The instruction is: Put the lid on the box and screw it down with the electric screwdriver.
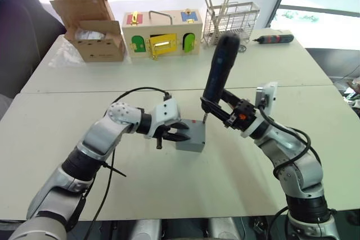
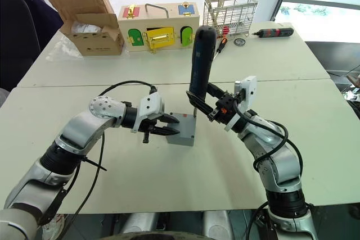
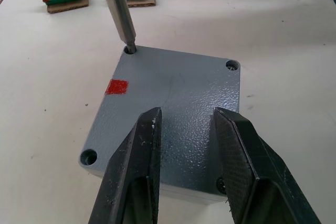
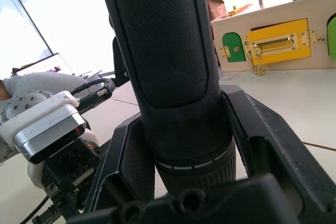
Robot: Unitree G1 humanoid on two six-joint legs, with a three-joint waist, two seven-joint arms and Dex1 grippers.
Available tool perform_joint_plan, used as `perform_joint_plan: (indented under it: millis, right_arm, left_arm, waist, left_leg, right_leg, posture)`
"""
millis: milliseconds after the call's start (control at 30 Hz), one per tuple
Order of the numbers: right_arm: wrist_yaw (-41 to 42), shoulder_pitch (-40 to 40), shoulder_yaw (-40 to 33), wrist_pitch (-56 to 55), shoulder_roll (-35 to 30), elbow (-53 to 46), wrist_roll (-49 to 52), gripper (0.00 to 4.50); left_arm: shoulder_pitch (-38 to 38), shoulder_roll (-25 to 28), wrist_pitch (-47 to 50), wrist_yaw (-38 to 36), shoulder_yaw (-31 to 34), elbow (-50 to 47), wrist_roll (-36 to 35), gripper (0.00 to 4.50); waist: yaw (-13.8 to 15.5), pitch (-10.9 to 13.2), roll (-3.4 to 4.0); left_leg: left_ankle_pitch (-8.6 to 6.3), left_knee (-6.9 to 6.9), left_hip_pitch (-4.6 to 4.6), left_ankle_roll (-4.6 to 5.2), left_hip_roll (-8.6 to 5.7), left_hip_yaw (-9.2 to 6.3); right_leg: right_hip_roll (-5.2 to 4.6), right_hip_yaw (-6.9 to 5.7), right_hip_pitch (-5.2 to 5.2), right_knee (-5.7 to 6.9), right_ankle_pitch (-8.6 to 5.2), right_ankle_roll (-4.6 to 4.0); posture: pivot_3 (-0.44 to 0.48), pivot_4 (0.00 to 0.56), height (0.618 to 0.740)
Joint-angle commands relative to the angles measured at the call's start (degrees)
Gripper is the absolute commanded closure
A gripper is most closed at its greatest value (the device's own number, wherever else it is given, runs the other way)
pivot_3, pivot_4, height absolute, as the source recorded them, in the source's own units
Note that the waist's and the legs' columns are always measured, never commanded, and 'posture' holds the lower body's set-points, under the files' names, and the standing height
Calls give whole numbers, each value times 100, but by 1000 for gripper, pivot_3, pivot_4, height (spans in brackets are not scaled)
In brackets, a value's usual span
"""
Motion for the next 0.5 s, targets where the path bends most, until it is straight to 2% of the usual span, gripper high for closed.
perform_joint_plan:
  millis: [33,500]
  right_arm:
    - [169,226,369,73,29,381,-140,2762]
    - [203,406,494,-259,64,638,-322,2762]
  left_arm:
    - [86,28,39,39,-123,-17,147,2966]
    - [224,13,91,128,-134,-132,204,2966]
  waist:
    - [1,-11,-1]
    - [2,-46,-16]
  left_leg:
    - [0,0,0,-1,0,0]
    - [-1,0,2,1,1,-1]
  right_leg:
    - [0,0,0,0,0,0]
    - [0,0,1,-5,0,-1]
  posture:
    - [0,150,730]
    - [0,150,730]
